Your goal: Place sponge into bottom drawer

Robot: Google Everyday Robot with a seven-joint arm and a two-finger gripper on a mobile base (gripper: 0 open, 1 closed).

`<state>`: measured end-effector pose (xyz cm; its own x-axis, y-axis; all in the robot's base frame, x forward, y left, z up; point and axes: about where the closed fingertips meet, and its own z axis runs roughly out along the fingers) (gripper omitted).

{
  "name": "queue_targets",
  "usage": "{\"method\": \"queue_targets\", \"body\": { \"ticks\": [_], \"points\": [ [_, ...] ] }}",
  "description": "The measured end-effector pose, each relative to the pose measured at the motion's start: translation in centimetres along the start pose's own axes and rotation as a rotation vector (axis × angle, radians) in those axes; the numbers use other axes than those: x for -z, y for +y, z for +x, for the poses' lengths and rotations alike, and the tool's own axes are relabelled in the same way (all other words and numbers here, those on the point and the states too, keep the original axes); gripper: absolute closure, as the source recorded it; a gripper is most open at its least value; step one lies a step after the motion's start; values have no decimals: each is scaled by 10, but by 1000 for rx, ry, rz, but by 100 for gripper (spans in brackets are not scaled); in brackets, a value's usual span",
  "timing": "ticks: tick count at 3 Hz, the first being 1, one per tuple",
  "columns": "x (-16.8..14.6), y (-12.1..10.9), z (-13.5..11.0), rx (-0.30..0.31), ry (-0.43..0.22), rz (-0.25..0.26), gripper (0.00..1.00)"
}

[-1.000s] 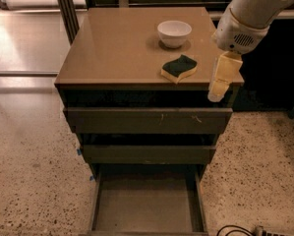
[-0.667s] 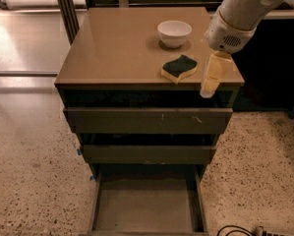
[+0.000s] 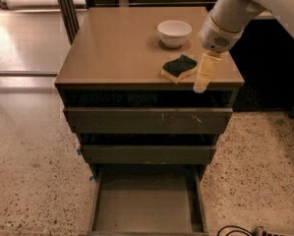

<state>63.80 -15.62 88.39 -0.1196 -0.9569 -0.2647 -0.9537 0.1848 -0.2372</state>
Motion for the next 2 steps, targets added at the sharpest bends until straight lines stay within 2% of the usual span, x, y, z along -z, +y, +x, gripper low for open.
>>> {"method": "queue_targets", "body": {
  "ticks": [1, 2],
  "points": [
    [-31, -15, -10, 38, -9, -21, 0],
    [-68, -28, -29, 101, -19, -74, 0]
  ]
}}
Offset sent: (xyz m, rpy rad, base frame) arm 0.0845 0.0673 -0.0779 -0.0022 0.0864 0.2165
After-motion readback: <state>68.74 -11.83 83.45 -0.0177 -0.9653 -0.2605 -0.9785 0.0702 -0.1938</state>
